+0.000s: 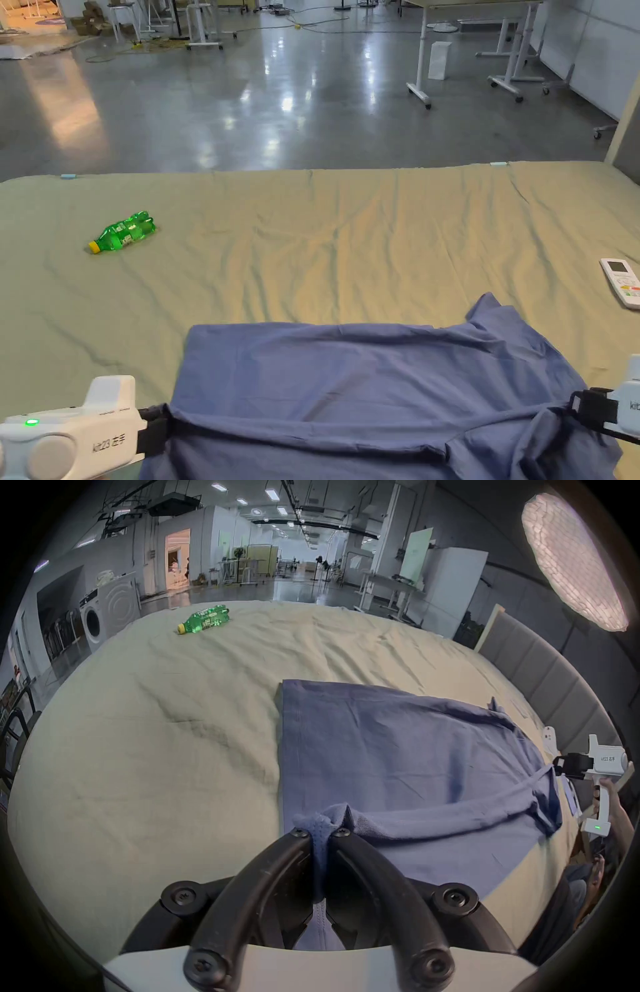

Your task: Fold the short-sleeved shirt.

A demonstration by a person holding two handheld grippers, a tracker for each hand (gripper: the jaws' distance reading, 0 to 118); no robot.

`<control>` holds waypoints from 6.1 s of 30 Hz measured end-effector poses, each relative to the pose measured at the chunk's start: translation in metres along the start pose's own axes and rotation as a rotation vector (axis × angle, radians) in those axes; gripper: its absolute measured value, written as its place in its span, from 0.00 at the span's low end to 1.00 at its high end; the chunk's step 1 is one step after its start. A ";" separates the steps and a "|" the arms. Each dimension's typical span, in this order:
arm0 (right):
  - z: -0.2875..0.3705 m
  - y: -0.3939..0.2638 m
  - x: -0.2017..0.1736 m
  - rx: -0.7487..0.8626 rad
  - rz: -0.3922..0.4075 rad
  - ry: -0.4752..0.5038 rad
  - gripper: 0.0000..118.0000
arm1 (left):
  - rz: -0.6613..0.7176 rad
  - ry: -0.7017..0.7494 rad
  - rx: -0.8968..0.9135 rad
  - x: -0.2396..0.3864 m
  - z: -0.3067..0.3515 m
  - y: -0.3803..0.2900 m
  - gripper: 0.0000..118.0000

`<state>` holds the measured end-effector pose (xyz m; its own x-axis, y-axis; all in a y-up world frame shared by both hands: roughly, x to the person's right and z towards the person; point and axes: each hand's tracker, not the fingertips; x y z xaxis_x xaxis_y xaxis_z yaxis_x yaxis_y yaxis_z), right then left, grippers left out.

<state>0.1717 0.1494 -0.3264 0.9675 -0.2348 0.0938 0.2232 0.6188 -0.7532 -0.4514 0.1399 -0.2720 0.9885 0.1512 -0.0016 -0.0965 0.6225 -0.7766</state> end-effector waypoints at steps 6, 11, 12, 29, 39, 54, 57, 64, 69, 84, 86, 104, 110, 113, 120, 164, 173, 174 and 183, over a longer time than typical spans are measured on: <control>-0.042 0.003 0.000 -0.044 -0.037 -0.048 0.04 | 0.039 0.019 -0.003 0.003 -0.037 0.019 0.05; -0.047 -0.007 0.010 -0.017 -0.068 -0.029 0.07 | 0.022 0.045 -0.007 0.004 -0.055 0.019 0.08; -0.046 -0.008 0.011 -0.007 -0.068 -0.021 0.18 | 0.021 0.044 -0.010 0.004 -0.055 0.018 0.17; 0.232 -0.108 -0.073 0.660 0.278 -0.010 0.52 | -0.087 0.173 0.695 0.081 0.239 -0.059 0.50; 0.277 -0.142 -0.105 0.757 0.336 -0.004 0.00 | -0.239 0.110 0.705 0.116 0.268 -0.079 0.00; 0.279 -0.144 -0.114 0.737 0.372 0.033 0.00 | -0.208 0.009 0.658 0.117 0.271 -0.090 0.00; 0.276 -0.144 -0.113 0.727 0.371 0.038 0.00 | -0.200 0.007 0.646 0.117 0.265 -0.091 0.00; 0.264 -0.147 -0.109 0.665 0.354 0.057 0.00 | 0.016 0.047 0.510 0.079 0.223 -0.078 0.43; 0.253 -0.155 -0.103 0.608 0.322 0.064 0.00 | 0.128 0.055 0.303 0.024 0.139 -0.072 0.43; 0.239 -0.167 -0.075 0.484 0.266 -0.013 0.00 | 0.047 0.180 0.029 0.034 0.003 -0.074 0.10; 0.236 -0.167 -0.071 0.477 0.262 -0.015 0.00 | 0.005 0.174 0.013 0.045 0.000 -0.074 0.08; 0.010 -0.069 0.024 0.076 0.009 -0.145 0.57 | -0.140 0.179 -0.140 0.050 -0.022 -0.059 0.07; 0.005 -0.085 -0.011 0.065 0.213 -0.204 0.16 | -0.146 0.191 -0.120 0.054 -0.027 -0.058 0.07; -0.003 -0.081 -0.009 0.040 0.253 -0.219 0.07 | -0.141 0.188 -0.113 0.067 -0.020 -0.058 0.06; 0.050 -0.078 -0.015 0.127 0.248 -0.273 0.04 | -0.011 0.150 0.071 0.036 0.030 -0.053 0.05; 0.304 -0.159 -0.118 0.711 0.403 0.063 0.08 | -0.175 -0.021 0.733 0.139 0.294 -0.108 0.05; 0.302 -0.169 -0.133 0.716 0.482 0.068 0.00 | -0.203 -0.013 0.711 0.141 0.300 -0.117 0.00; 0.302 -0.168 -0.134 0.712 0.483 0.074 0.00 | -0.195 -0.012 0.709 0.140 0.300 -0.117 0.00; 0.294 -0.166 -0.130 0.687 0.444 0.083 0.00 | -0.195 -0.014 0.682 0.137 0.295 -0.114 0.00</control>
<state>0.0437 0.2979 -0.0221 0.9769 0.1016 -0.1882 -0.1291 0.9817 -0.1400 -0.3389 0.3157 0.0022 0.9940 -0.0053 0.1090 0.0265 0.9807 -0.1940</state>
